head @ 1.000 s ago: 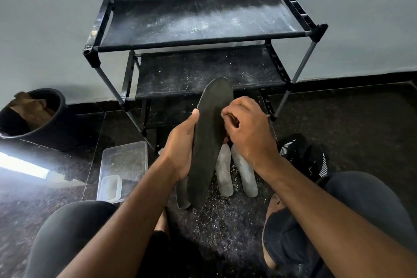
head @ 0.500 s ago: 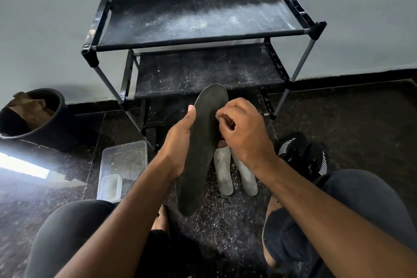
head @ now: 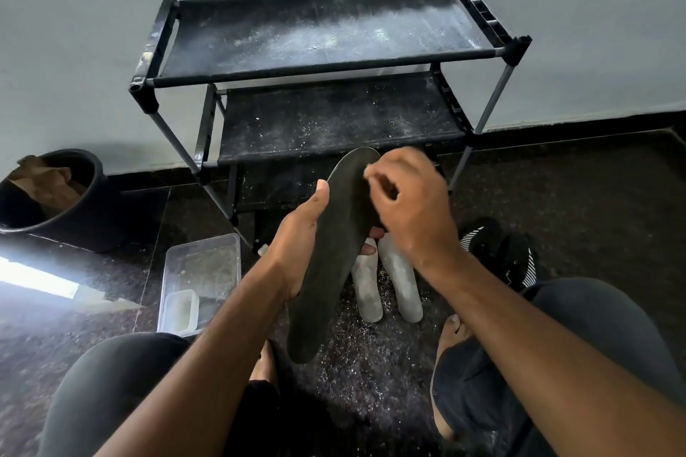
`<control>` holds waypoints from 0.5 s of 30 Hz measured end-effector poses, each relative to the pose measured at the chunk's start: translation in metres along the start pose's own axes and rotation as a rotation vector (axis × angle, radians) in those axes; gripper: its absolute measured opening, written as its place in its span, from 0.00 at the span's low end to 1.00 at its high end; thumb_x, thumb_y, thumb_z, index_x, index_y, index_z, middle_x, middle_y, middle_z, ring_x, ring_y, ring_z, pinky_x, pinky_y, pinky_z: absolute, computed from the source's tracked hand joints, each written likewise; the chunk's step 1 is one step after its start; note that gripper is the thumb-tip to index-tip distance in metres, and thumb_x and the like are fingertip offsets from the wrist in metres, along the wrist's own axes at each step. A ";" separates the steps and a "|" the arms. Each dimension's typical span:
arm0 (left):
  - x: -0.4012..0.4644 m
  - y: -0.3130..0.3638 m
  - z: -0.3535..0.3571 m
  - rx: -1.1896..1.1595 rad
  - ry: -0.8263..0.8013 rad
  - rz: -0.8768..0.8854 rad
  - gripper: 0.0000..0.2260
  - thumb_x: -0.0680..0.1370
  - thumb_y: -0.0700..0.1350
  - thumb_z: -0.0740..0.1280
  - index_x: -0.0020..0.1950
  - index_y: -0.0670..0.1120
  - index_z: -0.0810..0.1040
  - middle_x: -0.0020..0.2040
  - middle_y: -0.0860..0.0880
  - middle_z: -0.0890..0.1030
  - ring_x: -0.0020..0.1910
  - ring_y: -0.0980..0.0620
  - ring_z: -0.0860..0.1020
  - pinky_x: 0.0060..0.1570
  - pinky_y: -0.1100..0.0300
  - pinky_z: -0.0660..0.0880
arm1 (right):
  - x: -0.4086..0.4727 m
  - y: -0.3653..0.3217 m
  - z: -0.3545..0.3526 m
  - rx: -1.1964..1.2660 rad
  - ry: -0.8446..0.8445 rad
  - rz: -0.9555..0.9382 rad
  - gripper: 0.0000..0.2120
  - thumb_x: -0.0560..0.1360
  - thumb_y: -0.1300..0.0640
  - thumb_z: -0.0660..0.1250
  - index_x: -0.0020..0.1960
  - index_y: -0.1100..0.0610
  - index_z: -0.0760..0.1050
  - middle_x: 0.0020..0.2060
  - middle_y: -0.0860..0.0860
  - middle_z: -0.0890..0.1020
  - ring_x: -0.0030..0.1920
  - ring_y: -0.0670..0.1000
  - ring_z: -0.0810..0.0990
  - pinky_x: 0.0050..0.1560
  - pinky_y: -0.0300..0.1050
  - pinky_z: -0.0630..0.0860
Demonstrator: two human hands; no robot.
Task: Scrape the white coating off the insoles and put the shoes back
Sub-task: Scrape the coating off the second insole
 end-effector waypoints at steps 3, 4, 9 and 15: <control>0.001 -0.001 -0.002 -0.037 0.004 -0.004 0.30 0.87 0.61 0.49 0.73 0.39 0.75 0.62 0.38 0.83 0.55 0.44 0.85 0.48 0.53 0.83 | -0.013 -0.013 0.019 0.019 -0.127 -0.059 0.04 0.74 0.67 0.71 0.48 0.63 0.82 0.45 0.54 0.79 0.49 0.52 0.78 0.54 0.34 0.72; 0.000 -0.002 -0.002 -0.032 0.004 -0.011 0.31 0.87 0.61 0.49 0.71 0.39 0.76 0.59 0.38 0.84 0.51 0.44 0.86 0.46 0.53 0.83 | -0.010 -0.011 0.018 0.016 -0.117 -0.051 0.04 0.74 0.67 0.71 0.48 0.63 0.82 0.45 0.54 0.79 0.48 0.51 0.78 0.54 0.32 0.72; 0.001 -0.004 -0.001 0.027 -0.019 -0.028 0.34 0.86 0.63 0.47 0.70 0.37 0.77 0.56 0.35 0.84 0.45 0.40 0.82 0.50 0.51 0.82 | 0.009 0.016 -0.009 0.006 0.074 0.112 0.03 0.73 0.67 0.72 0.45 0.62 0.82 0.43 0.53 0.80 0.46 0.51 0.79 0.50 0.42 0.77; 0.004 -0.005 -0.007 -0.054 0.024 -0.032 0.31 0.85 0.63 0.52 0.64 0.41 0.81 0.55 0.40 0.85 0.53 0.46 0.85 0.51 0.54 0.82 | -0.025 -0.025 0.031 0.087 -0.188 -0.033 0.05 0.73 0.67 0.72 0.48 0.63 0.82 0.44 0.54 0.80 0.48 0.53 0.78 0.52 0.46 0.76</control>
Point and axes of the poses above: each hand's wrist, its own x-axis towards the middle knuckle, its own z-axis out of the palm, y = z × x, the point moved 8 cm from there along x, towards the middle knuckle
